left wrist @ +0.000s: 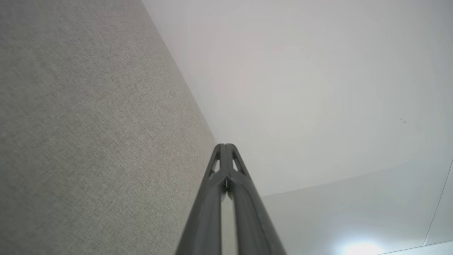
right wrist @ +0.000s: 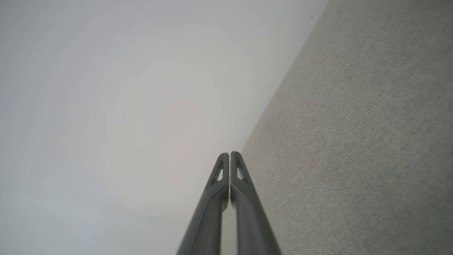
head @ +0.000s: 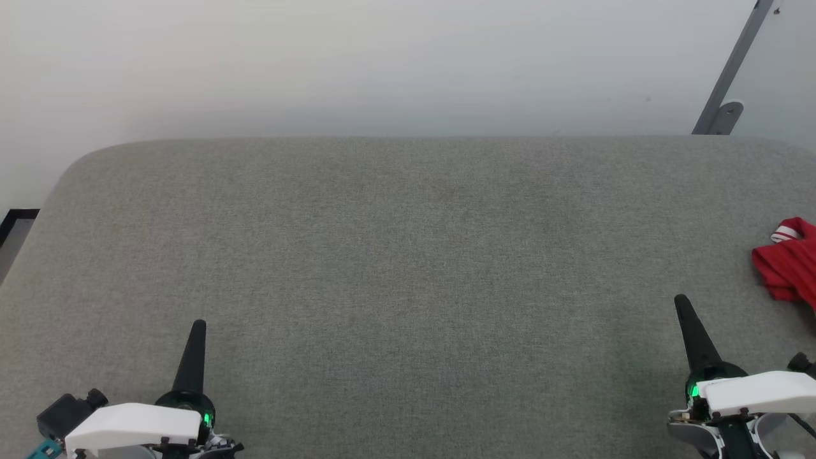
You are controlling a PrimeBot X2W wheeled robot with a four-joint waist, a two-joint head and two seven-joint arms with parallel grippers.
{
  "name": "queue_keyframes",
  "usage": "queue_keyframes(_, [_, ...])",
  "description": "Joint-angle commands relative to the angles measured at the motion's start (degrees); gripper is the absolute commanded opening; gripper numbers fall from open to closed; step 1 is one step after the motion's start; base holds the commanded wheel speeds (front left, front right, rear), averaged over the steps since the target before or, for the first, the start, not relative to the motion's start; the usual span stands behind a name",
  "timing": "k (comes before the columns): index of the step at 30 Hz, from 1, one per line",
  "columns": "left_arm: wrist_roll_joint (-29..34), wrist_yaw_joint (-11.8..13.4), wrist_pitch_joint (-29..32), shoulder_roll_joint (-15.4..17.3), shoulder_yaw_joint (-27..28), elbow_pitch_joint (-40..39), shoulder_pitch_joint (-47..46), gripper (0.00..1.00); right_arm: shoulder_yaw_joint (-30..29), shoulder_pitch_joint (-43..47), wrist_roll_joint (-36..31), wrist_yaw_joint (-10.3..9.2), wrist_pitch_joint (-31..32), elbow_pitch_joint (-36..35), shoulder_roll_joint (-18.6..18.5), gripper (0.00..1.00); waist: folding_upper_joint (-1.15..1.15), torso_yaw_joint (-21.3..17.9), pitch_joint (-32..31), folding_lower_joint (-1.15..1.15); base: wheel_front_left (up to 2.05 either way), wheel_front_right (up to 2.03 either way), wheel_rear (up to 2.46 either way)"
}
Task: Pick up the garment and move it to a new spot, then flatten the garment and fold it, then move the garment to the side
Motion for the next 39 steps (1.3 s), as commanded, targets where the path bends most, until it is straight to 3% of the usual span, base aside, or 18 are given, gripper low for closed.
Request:
queue_keyframes(1, [-1.8, -0.1, 0.4, 0.0, 0.3, -0.2, -1.5, 0.0, -0.2, -1.2, 1.4, 0.01, 0.5, 0.0, 0.2, 0.0, 0.0, -0.1, 0.0, 0.0, 0.0, 0.0, 0.0])
queue_keyframes(39, [-17.8, -0.1, 5.1, -0.9, 1.7, 1.6, -4.9, 0.0, -1.2, -3.6, 15.7, 0.0, 3.9, 2.0, 2.1, 0.0, 0.0, -1.9, 0.1, 0.0, 0.0, 0.0, 0.0])
